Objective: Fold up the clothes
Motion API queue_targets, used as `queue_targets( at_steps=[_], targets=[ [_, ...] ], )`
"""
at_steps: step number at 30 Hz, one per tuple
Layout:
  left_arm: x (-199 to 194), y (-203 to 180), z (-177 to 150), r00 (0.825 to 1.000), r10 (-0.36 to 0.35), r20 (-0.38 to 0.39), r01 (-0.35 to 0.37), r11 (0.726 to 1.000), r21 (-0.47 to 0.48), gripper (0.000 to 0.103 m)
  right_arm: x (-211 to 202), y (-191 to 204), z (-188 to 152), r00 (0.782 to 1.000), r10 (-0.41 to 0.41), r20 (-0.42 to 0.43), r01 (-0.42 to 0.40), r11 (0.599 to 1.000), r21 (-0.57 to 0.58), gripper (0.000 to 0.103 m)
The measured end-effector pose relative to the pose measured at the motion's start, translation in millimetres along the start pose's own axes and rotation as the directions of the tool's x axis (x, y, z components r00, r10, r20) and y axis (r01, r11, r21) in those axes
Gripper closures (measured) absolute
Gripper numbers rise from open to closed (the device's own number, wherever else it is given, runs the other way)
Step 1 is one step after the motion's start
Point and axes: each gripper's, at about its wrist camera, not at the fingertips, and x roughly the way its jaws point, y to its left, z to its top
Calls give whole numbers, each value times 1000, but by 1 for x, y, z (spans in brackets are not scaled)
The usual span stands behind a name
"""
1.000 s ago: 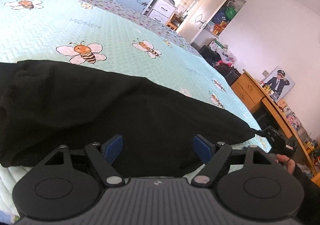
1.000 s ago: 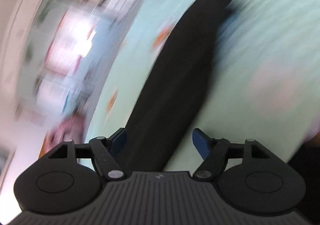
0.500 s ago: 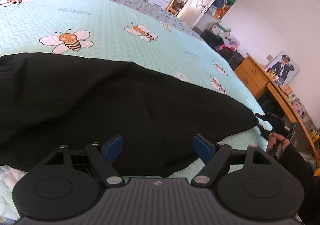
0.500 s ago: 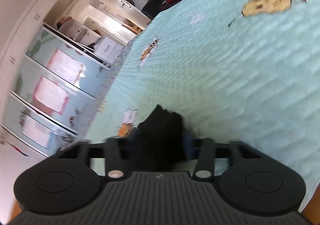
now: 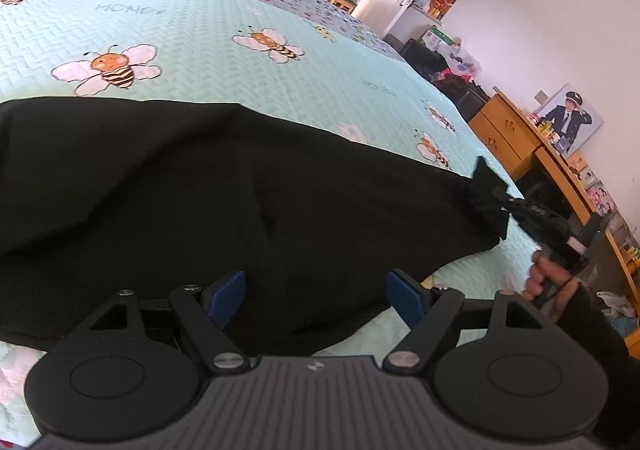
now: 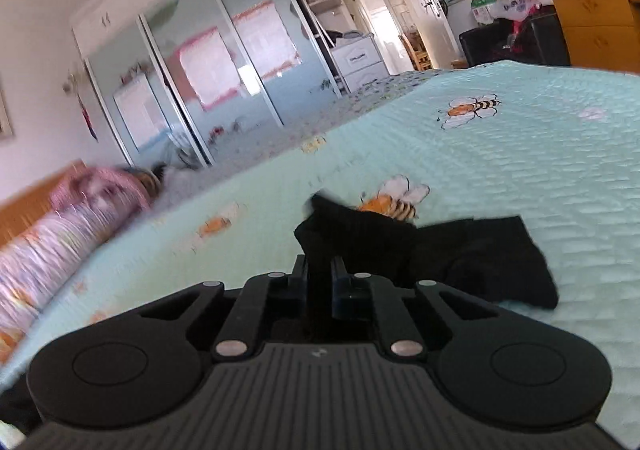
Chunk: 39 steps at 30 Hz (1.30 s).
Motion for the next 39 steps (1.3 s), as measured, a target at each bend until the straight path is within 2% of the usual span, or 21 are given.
queue_targets(
  at_steps=[2, 5, 7, 10, 11, 13, 15, 16, 17, 19, 22, 28, 31, 33, 34, 35, 39],
  targets=[
    [-2, -3, -1, 1000, -6, -1, 6, 1000, 9, 22, -2, -18, -2, 999, -38, 39, 32, 991, 127, 92],
    [-2, -5, -3, 1000, -2, -4, 2, 1000, 5, 22, -13, -58, -2, 993, -79, 94, 38, 928, 371, 91],
    [1, -5, -4, 1000, -2, -7, 2, 1000, 0, 22, -18, -79, -8, 992, -85, 91, 28, 865, 501, 87],
    [4, -10, -4, 1000, -7, -12, 7, 1000, 4, 22, -22, -97, -19, 993, -91, 77, 22, 774, 632, 77],
    [5, -12, -3, 1000, -10, -15, 10, 1000, 9, 22, -21, -101, -23, 993, -86, 77, 11, 735, 678, 69],
    [5, -15, -3, 1000, -12, -20, 12, 1000, 19, 22, -24, -104, -31, 993, -89, 83, -5, 649, 761, 64],
    [3, -16, -3, 1000, -12, -20, 13, 1000, 22, 22, -28, -106, -37, 992, -94, 88, -22, 554, 832, 51],
    [3, -15, -3, 1000, -12, -19, 13, 1000, 20, 22, -30, -103, -39, 990, -104, 98, -27, 533, 846, 41],
    [3, -15, -4, 1000, -12, -19, 12, 1000, 18, 22, -32, -101, -39, 987, -121, 107, -27, 530, 847, 33],
    [3, -15, -4, 1000, -11, -20, 12, 1000, 19, 22, -37, -96, -39, 980, -157, 126, -24, 533, 846, 27],
    [3, -16, -4, 1000, -13, -23, 13, 1000, 21, 22, -27, -99, -34, 981, -152, 123, -23, 534, 845, 22],
    [2, -19, -4, 999, -15, -29, 16, 1000, 27, 22, -3, -110, -19, 976, -153, 155, -38, 582, 812, 22],
    [1, -19, -5, 1000, -10, -29, 10, 1000, 23, 22, 12, -114, -5, 978, -177, 112, 13, 587, 810, 22],
    [2, -19, -5, 999, -8, -32, 8, 1000, 23, 22, 20, -117, 7, 986, -147, 81, 27, 614, 789, 49],
    [2, -19, -5, 999, -7, -33, 8, 1000, 23, 22, 25, -120, 13, 990, -129, 64, 32, 631, 775, 82],
    [2, -19, -5, 999, -7, -35, 8, 1000, 24, 22, 29, -123, 19, 993, -111, 47, 36, 647, 762, 97],
    [4, -19, -4, 999, -4, -42, 5, 1000, 27, 22, 29, -133, 49, 990, -125, 68, 46, 733, 679, 99]
  ],
)
